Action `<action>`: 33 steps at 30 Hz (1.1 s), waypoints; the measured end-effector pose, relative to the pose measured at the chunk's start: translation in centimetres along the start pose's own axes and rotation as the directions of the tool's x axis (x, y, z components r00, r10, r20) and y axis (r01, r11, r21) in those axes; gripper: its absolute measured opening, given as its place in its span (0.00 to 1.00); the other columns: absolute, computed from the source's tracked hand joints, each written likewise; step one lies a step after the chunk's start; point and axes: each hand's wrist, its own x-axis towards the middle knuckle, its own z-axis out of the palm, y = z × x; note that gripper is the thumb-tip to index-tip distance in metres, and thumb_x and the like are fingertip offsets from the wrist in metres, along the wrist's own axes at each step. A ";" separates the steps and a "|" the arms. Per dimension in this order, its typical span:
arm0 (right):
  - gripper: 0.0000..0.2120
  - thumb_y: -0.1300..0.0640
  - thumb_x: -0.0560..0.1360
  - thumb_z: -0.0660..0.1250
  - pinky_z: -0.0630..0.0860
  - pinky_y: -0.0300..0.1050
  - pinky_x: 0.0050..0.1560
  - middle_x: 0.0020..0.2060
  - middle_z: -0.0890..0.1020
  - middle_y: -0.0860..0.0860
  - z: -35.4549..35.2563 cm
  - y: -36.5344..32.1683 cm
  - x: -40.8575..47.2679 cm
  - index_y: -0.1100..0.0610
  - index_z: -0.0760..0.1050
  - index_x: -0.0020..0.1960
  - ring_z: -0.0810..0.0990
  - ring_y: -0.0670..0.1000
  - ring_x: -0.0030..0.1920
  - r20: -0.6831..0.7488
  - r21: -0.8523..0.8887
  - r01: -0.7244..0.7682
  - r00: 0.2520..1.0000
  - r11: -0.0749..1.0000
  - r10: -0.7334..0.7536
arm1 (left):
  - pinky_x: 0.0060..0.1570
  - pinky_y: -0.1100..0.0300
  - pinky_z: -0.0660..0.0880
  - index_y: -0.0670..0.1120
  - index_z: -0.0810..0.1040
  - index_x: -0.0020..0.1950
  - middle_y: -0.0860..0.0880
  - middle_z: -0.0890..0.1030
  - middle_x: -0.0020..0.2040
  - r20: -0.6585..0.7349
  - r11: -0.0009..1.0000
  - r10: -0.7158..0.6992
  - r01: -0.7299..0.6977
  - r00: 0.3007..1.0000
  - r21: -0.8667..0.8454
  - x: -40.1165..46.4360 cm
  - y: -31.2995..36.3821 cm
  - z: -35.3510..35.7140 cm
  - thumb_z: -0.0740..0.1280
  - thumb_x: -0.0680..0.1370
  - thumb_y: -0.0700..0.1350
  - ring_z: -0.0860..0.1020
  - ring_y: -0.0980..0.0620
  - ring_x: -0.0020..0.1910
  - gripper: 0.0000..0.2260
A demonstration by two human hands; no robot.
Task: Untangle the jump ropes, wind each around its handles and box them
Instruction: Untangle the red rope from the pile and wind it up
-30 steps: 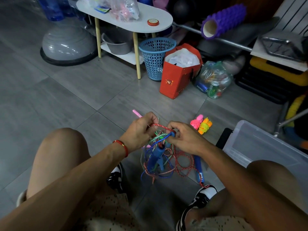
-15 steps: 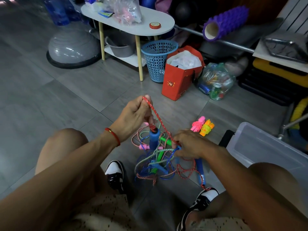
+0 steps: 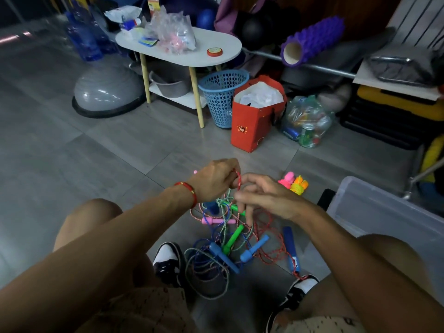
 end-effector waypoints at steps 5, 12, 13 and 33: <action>0.18 0.46 0.82 0.63 0.71 0.50 0.43 0.29 0.74 0.47 -0.3 0.5 -0.1 0.52 0.78 0.37 0.74 0.50 0.33 -0.267 -0.337 -0.020 0.961 0.941 -0.076 | 0.40 0.73 0.65 0.44 0.76 0.47 0.53 0.75 0.41 0.043 0.998 -0.006 0.008 0.999 -0.059 -1.2 -0.5 1.2 0.65 0.81 0.40 0.72 0.55 0.38 0.04; 0.18 0.53 0.83 0.59 0.63 0.44 0.31 0.34 0.75 0.53 -2.5 0.0 -3.1 0.56 0.68 0.35 0.72 0.50 0.29 -0.329 0.395 0.199 0.942 0.897 -0.065 | 0.37 0.67 0.70 0.42 0.71 0.44 0.48 0.72 0.35 0.148 0.924 -0.076 0.126 0.986 -0.362 -3.1 -1.6 3.0 0.70 0.80 0.45 0.70 0.59 0.32 0.11; 0.18 0.53 0.83 0.58 0.59 0.44 0.29 0.34 0.75 0.53 -2.7 0.2 -3.1 0.56 0.67 0.36 0.70 0.49 0.28 -0.351 0.396 0.201 0.935 0.896 -0.054 | 0.38 0.65 0.73 0.41 0.71 0.47 0.45 0.74 0.35 0.158 0.895 -0.087 0.147 0.983 -0.421 -3.3 -1.6 3.3 0.70 0.79 0.45 0.73 0.58 0.33 0.11; 0.13 0.51 0.79 0.65 0.74 0.43 0.40 0.44 0.76 0.53 -0.5 26.2 0.3 0.50 0.69 0.62 0.78 0.54 0.44 -0.520 -0.142 -0.873 0.468 0.468 0.715 | 0.31 0.54 0.75 0.43 0.73 0.52 0.41 0.75 0.36 0.640 0.134 -0.444 0.753 0.626 -0.644 -0.1 -4.2 9.3 0.66 0.81 0.40 0.74 0.45 0.29 0.03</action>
